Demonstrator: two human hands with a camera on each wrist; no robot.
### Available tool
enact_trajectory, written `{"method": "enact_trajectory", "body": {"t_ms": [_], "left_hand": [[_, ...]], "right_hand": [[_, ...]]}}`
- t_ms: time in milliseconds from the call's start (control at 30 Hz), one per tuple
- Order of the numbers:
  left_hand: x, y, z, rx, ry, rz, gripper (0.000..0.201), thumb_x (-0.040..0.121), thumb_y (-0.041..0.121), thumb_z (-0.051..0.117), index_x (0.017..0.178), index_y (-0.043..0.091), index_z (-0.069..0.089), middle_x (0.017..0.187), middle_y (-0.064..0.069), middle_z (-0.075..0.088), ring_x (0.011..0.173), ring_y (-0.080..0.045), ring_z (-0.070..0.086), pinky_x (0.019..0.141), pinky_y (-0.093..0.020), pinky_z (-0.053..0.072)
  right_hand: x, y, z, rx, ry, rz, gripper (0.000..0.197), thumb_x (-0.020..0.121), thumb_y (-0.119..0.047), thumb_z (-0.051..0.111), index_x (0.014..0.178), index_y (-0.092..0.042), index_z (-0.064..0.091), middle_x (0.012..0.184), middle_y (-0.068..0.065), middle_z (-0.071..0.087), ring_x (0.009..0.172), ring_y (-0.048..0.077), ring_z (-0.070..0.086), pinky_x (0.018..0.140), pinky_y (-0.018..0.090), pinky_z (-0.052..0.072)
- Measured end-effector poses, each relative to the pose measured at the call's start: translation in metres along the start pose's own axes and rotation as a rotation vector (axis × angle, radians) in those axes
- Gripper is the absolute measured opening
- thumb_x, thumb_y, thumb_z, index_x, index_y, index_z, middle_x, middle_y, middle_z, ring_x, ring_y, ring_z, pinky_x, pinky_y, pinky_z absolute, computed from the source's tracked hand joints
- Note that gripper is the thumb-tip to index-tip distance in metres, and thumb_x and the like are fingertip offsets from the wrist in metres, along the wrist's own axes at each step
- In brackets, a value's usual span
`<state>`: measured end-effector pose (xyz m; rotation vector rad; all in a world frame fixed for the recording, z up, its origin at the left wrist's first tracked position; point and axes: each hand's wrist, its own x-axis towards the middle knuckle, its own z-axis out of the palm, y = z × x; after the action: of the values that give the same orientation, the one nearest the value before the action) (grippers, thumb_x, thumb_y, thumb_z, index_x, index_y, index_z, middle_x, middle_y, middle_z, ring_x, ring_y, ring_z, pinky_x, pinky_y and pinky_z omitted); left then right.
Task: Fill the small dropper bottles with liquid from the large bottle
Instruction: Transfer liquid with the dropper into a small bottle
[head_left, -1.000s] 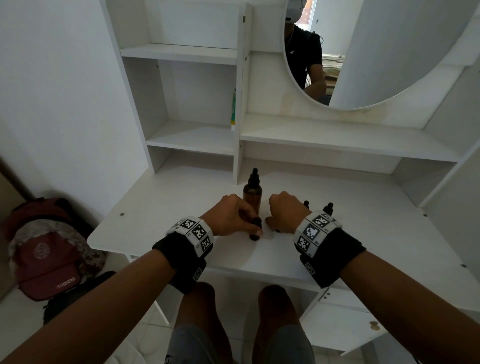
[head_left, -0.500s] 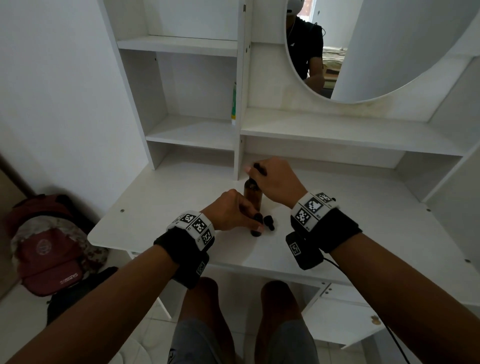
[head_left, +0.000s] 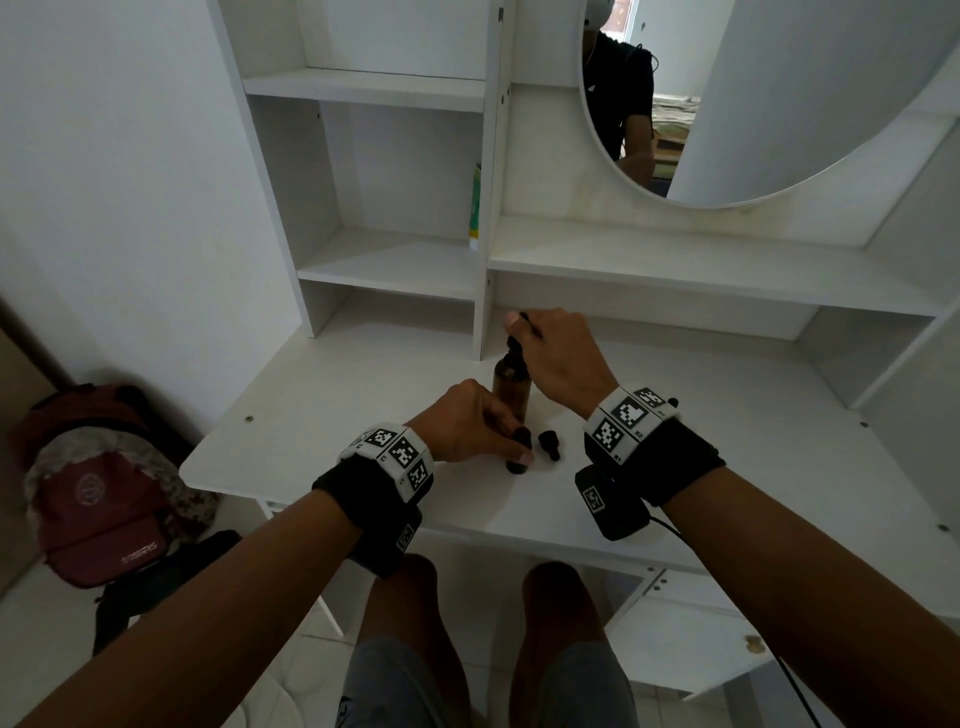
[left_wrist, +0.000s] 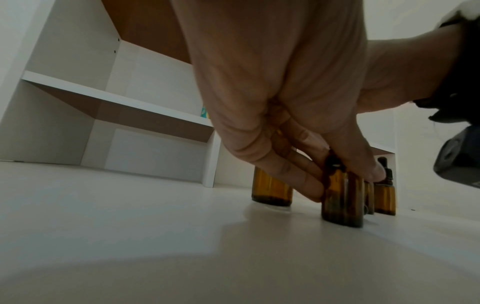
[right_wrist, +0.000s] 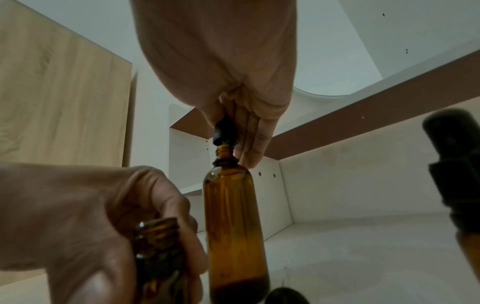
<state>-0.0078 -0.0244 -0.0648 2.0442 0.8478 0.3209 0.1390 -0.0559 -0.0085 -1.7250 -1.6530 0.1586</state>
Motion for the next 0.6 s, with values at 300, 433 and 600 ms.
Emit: {"method": "enact_trajectory", "body": {"t_ms": [300,433,600], "left_hand": [[0.0003,-0.0013,0.0001,0.001,-0.002,0.002,0.025,0.07,0.023,0.088,0.091,0.013,0.08,0.086,-0.002,0.078,0.086,-0.018,0.072,0.086,-0.034,0.058],[-0.0005,0.0,0.0008,-0.002,0.0,0.007,0.025,0.071,0.022,0.088,0.092,0.011,0.08,0.086,-0.002,0.077,0.085,-0.016,0.072,0.086,-0.033,0.057],[0.0006,-0.0009,0.0006,-0.002,-0.007,0.002,0.026,0.07,0.023,0.088,0.091,0.011,0.08,0.088,-0.005,0.078,0.089,-0.021,0.073,0.091,-0.041,0.057]], "right_hand": [[-0.0023,0.0007,0.002,0.023,0.036,-0.065,0.044,0.103,-0.028,0.041,0.076,-0.003,0.064,0.063,0.002,0.06,0.052,0.01,0.053,0.055,0.021,0.043],[-0.002,0.001,0.0016,0.063,0.066,-0.094,0.043,0.103,-0.03,0.041,0.085,-0.001,0.068,0.074,0.01,0.069,0.065,0.02,0.065,0.061,0.022,0.051],[-0.0029,0.0018,0.0033,0.065,0.079,-0.084,0.045,0.103,-0.029,0.04,0.089,0.003,0.068,0.078,0.016,0.07,0.068,0.025,0.067,0.066,0.032,0.056]]}}
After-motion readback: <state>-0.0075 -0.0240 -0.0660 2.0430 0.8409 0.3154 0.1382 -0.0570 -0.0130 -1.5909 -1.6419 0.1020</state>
